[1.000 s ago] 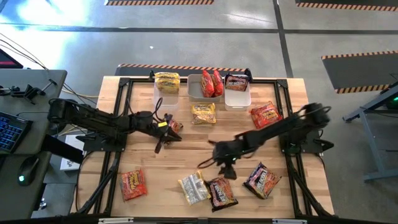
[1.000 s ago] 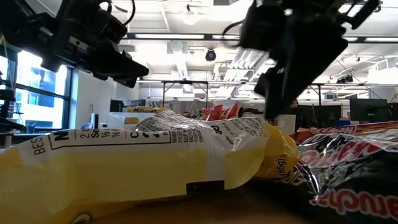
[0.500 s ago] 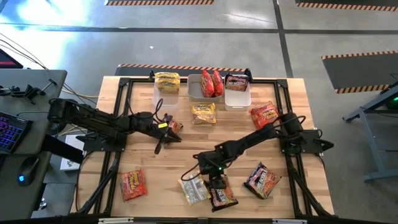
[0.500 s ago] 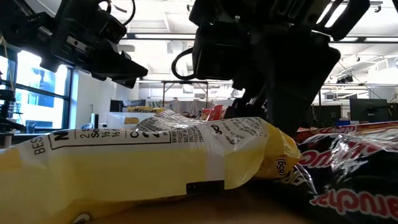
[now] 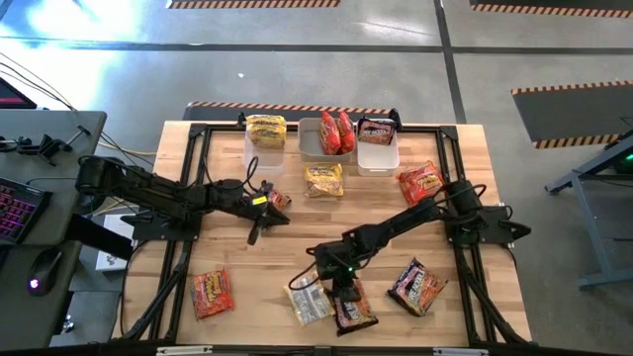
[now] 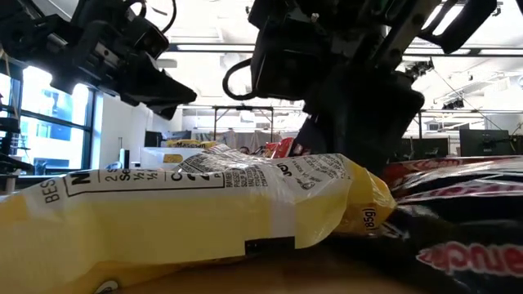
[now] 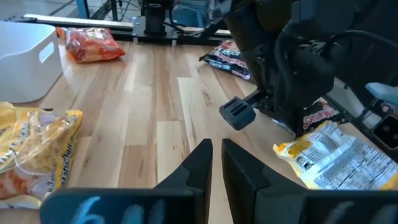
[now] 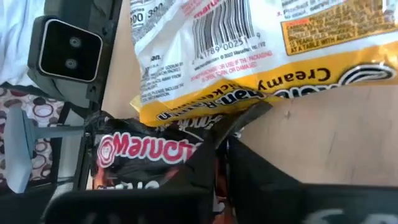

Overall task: Sort Maruchan noodles
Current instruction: Put the bottom left black noodle pack into the white bin

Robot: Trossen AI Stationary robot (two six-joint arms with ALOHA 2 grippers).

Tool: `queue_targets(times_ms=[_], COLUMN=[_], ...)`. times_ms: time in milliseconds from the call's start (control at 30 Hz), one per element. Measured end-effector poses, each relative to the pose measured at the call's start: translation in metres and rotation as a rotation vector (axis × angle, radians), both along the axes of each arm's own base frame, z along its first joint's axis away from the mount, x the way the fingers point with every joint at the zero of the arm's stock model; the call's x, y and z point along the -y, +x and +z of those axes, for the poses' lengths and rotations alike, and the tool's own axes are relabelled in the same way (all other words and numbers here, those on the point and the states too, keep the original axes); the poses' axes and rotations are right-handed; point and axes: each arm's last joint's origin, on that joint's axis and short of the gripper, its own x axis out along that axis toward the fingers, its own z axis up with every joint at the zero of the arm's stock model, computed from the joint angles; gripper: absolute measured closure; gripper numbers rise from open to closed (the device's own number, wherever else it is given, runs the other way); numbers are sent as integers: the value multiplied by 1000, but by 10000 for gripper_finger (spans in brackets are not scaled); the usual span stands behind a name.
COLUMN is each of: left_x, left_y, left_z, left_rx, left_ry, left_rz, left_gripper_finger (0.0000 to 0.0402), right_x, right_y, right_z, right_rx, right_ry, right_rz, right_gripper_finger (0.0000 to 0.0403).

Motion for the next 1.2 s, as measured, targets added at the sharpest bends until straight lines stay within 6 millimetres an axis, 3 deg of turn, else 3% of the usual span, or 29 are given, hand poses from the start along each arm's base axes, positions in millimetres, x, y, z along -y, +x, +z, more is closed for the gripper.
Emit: queue_targets(times_ms=[233, 500, 867, 1200], left_x=[-1, 2, 16, 28], left_y=[0, 0, 3, 39], left_z=[0, 1, -6, -13], left_rx=[-10, -15, -85, -154], left_ry=[-40, -97, -181, -195], left_rz=[63, 67, 100, 96], left_gripper_finger=[357, 300, 221, 181], right_x=[8, 9, -6, -26], right_y=[-8, -24, -51, -64], right_z=[28, 68, 48, 54], right_rx=[76, 193, 362, 564], right_ry=[-182, -474, -745, -890], right_rz=[-63, -246, -681, -948], right_gripper_finger=[400, 402, 403, 403])
